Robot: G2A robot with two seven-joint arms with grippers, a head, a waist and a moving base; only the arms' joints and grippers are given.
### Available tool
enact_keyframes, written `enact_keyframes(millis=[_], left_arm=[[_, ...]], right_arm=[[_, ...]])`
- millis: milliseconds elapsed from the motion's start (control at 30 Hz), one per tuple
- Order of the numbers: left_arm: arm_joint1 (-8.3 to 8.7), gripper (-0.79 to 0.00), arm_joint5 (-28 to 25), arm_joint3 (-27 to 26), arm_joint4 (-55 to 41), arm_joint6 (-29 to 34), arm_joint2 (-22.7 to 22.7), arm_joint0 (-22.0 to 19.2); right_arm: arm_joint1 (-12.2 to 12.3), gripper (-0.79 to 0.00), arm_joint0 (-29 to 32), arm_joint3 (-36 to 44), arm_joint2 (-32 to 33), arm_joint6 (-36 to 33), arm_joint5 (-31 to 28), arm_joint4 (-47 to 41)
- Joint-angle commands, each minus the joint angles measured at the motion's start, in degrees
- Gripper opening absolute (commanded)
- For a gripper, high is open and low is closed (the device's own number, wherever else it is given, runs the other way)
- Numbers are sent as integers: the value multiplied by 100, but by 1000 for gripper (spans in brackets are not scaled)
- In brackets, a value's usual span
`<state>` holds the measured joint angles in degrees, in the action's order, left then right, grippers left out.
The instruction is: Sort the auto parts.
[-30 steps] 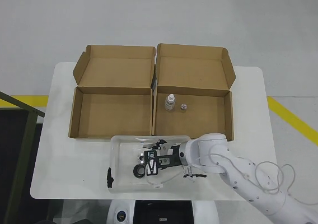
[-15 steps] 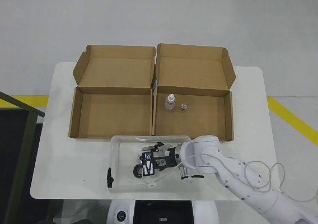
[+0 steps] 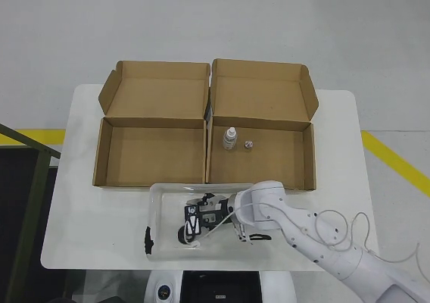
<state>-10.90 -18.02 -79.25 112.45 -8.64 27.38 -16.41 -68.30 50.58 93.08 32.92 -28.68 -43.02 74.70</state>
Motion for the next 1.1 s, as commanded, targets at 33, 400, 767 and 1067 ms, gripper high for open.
enact_keyframes(millis=[33,400,767,1067], left_arm=[[0,0,0,0,0,0,0,0],[0,0,0,0,0,0,0,0],[0,0,0,0,0,0,0,0],[0,0,0,0,0,0,0,0]], right_arm=[[-48,-416,-53,-117,-53,32,7,1],[-195,-505,-183,-406,-173,72,-20,-5],[-213,-785,-176,-186,-29,-24,-161,-137],[-126,-785,-9,269,272,-4,-283,-227]])
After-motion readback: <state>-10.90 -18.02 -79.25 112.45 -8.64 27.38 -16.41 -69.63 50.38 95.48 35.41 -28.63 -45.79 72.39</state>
